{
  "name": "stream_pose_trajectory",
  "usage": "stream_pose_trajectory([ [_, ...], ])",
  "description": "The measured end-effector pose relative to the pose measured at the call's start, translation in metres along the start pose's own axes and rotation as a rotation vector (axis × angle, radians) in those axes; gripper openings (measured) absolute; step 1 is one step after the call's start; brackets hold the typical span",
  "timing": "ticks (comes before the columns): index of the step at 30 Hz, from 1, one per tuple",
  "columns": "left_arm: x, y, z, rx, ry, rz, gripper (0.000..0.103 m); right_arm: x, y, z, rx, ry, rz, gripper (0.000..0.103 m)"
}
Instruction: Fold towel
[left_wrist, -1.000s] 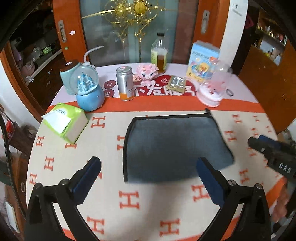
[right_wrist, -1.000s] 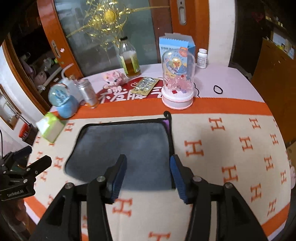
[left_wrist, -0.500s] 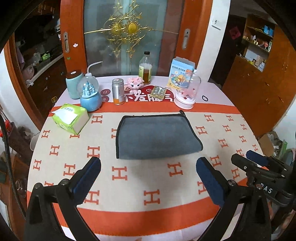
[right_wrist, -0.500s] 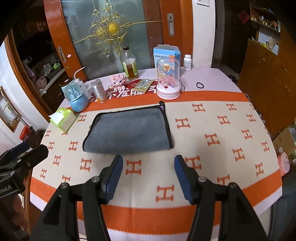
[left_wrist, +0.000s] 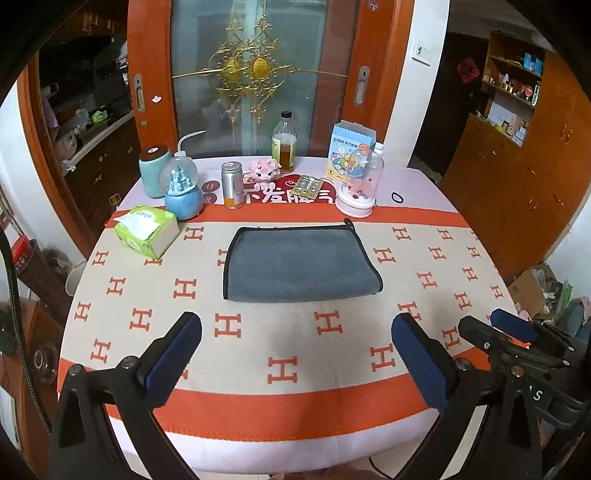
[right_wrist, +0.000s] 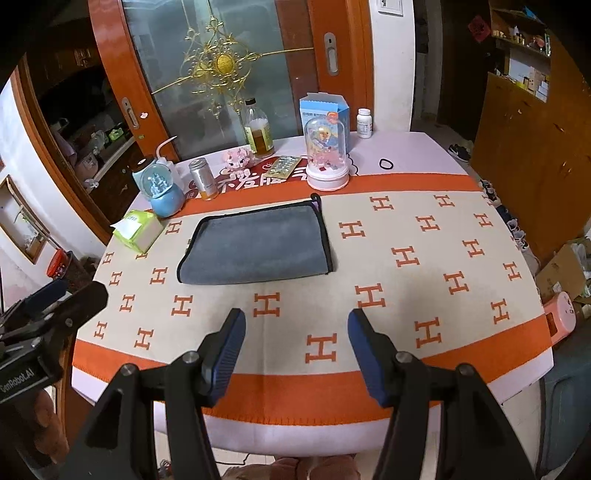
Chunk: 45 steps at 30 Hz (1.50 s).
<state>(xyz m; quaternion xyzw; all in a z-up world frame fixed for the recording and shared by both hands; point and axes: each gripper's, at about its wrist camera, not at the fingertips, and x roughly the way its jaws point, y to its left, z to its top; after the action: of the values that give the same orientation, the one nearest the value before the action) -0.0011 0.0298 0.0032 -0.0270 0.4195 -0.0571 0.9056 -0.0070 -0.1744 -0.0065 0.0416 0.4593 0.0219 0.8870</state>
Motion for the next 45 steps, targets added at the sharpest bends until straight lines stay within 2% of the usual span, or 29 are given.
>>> stream_pose_trajectory([
  [6,-0.008,-0.012,-0.010,-0.029,0.015,0.025,0.102,-0.008,-0.002,-0.004,-0.028,0.012,0.024,0.058],
  [18,-0.018,-0.027,-0.019,-0.046,0.005,0.089,0.102,-0.019,-0.006,-0.010,-0.081,-0.031,-0.040,0.058],
  [45,-0.021,-0.034,-0.024,-0.047,0.012,0.102,0.102,-0.024,-0.011,-0.009,-0.082,-0.047,-0.032,0.058],
])
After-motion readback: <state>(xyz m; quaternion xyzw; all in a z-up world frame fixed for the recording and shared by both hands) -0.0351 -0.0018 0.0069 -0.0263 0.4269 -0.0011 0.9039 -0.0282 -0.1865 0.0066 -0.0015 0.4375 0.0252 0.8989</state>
